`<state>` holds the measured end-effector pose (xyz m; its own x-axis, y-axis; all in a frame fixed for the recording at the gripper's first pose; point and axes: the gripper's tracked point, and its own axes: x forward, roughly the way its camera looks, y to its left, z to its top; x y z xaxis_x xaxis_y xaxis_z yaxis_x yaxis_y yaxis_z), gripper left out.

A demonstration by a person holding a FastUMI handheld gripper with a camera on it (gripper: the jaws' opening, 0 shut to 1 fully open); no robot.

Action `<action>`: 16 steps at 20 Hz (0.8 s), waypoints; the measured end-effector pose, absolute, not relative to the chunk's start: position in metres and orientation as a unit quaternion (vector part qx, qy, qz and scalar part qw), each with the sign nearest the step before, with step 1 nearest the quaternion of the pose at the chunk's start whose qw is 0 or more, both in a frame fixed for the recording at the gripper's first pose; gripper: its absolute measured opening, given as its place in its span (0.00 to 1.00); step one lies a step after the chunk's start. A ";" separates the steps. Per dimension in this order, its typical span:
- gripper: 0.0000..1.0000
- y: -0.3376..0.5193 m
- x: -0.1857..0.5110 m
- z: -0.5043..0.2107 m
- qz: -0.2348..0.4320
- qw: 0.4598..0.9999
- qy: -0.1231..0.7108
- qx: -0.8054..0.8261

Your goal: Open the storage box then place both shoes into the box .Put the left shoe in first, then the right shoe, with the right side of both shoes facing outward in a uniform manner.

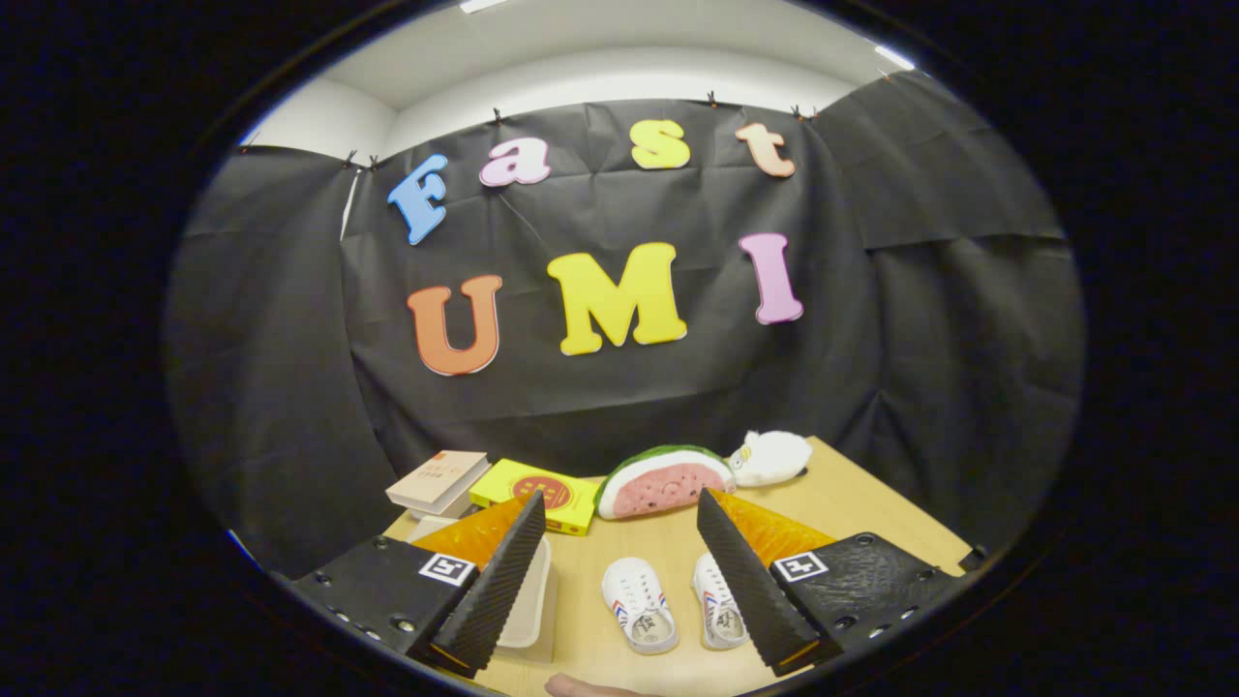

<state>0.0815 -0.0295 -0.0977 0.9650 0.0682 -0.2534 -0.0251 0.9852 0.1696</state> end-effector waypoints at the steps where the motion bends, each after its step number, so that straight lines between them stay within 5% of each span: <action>1: 0.96 -0.029 0.093 -0.113 0.036 0.982 0.155 0.098; 8: 0.94 -0.013 0.170 -0.200 0.126 0.929 0.305 0.165; 16: 0.94 0.049 0.188 -0.265 0.324 0.807 0.438 0.228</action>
